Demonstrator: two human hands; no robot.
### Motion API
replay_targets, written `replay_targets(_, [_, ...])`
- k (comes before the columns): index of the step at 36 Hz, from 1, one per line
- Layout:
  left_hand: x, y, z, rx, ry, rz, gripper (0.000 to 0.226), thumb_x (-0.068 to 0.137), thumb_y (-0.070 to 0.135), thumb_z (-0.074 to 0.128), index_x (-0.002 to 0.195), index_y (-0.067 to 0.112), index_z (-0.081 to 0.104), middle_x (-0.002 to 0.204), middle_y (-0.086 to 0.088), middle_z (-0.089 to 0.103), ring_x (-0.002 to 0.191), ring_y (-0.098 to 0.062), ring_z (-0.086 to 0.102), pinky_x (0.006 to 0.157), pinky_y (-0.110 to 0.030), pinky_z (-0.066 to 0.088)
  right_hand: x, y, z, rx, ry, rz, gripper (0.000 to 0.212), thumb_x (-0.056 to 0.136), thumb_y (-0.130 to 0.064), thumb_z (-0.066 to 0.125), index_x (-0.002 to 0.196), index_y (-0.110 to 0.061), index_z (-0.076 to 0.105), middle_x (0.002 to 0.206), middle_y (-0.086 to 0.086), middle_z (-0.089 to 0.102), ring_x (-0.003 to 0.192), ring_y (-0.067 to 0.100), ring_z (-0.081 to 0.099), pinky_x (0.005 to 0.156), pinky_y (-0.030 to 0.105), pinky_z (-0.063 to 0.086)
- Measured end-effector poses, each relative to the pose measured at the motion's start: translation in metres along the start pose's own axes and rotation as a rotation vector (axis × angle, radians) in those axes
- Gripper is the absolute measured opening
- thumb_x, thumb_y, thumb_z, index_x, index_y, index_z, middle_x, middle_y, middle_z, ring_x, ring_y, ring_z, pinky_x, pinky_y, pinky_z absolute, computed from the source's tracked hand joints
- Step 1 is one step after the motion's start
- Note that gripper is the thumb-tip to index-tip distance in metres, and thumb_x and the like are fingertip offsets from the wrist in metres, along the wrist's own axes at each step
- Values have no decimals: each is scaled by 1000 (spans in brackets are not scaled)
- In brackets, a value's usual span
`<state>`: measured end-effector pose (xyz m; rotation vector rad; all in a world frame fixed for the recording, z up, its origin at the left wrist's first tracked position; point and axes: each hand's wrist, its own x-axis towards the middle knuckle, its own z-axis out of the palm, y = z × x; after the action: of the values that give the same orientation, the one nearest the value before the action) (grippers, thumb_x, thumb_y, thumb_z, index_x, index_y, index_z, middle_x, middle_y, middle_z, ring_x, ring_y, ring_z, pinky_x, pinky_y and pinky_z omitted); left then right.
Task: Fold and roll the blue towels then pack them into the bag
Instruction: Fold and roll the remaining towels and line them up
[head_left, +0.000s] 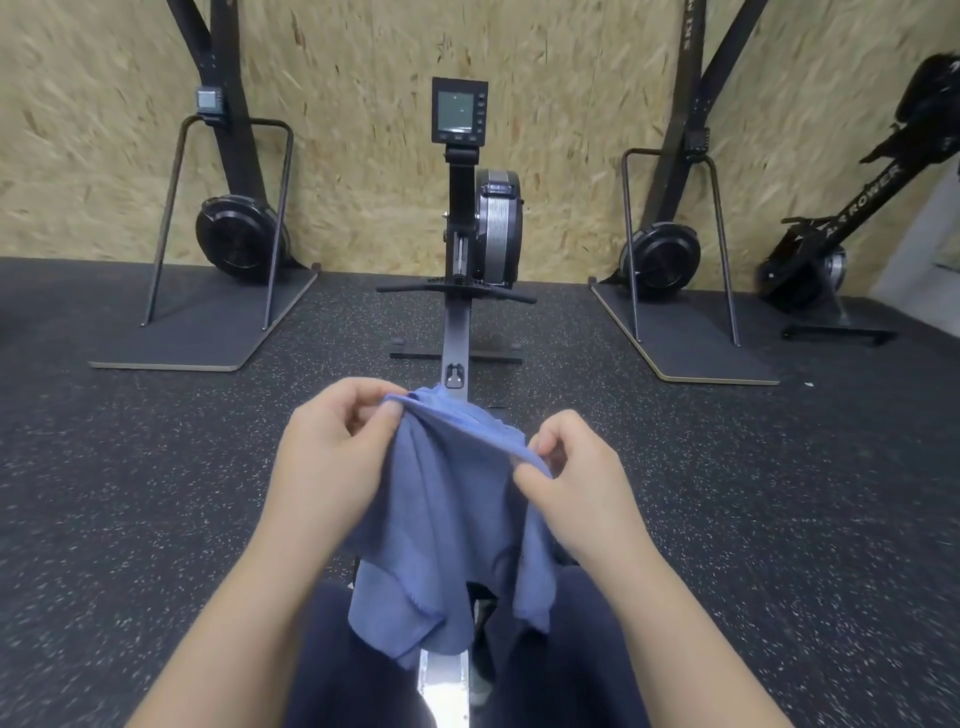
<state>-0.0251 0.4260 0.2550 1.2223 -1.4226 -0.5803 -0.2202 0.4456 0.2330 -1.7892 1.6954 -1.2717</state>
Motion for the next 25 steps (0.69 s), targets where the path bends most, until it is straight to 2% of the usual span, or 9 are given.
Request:
replay_targets(3, [4,-4,-4,-19,26,-14,24,90,9,62,80,30,67,60,24,61,57,6,52,58,-7,39,0,1,0,49,-9,21,21,76,-13,70,80,-19,51,64,-7,49,59,5,42,55,16,34])
replay_targets(6, [6,-9,-6,-45,45,-35,23,91,10,61,84,31,67,64,14,63,58,5,52,61,-11,41,-2,-2,0,77,-21,29,28,75,-25,77,69,-17,51,57,-9,43,53,5,37,52,16,32])
replay_targets(11, [3,-15,1,-87,-29,-106,24,91,12,63,94,37,63,63,12,62,63,-6,54,69,-29,43,-7,-15,13,217,-8,33,45,78,-30,77,64,-2,45,58,-4,40,54,4,32,51,18,30])
replay_targets(13, [-1,-14,5,-119,-70,-121,25,90,12,64,95,36,62,66,5,63,63,-11,54,68,-30,43,-7,-21,19,275,20,44,53,73,-41,74,66,1,44,58,-5,39,55,5,33,51,20,29])
replay_targets(15, [-6,-12,9,-172,-109,-139,23,90,12,64,96,34,65,64,6,61,55,-8,48,60,-28,38,-6,-25,24,281,22,17,54,70,-46,67,70,3,47,61,2,41,57,7,35,53,23,30])
replay_targets(17, [-11,-7,13,-230,-150,-164,21,91,10,63,98,30,66,61,9,61,48,-3,44,53,-22,34,-6,-28,27,275,11,-4,45,75,-39,72,74,2,53,65,10,51,59,5,40,56,23,34])
replay_targets(20, [-17,1,17,-282,-194,-181,23,91,5,62,102,25,66,68,7,68,51,-1,50,54,-17,38,-6,-33,27,298,-59,-5,11,84,-16,70,78,-17,61,71,-13,64,65,-3,53,63,13,40])
replay_targets(22, [-20,4,18,-289,-201,-172,26,91,2,60,103,25,66,79,0,74,63,-6,60,65,-25,45,-6,-33,26,287,-95,-17,12,85,-12,68,91,-23,66,87,-16,68,80,-5,60,73,12,43])
replay_targets(25, [-22,5,19,-287,-210,-175,37,93,-7,51,103,26,66,89,-2,75,81,-10,69,78,-29,51,-6,-32,26,226,-86,-58,29,83,-14,70,113,-17,67,109,-9,67,98,1,59,88,17,44])
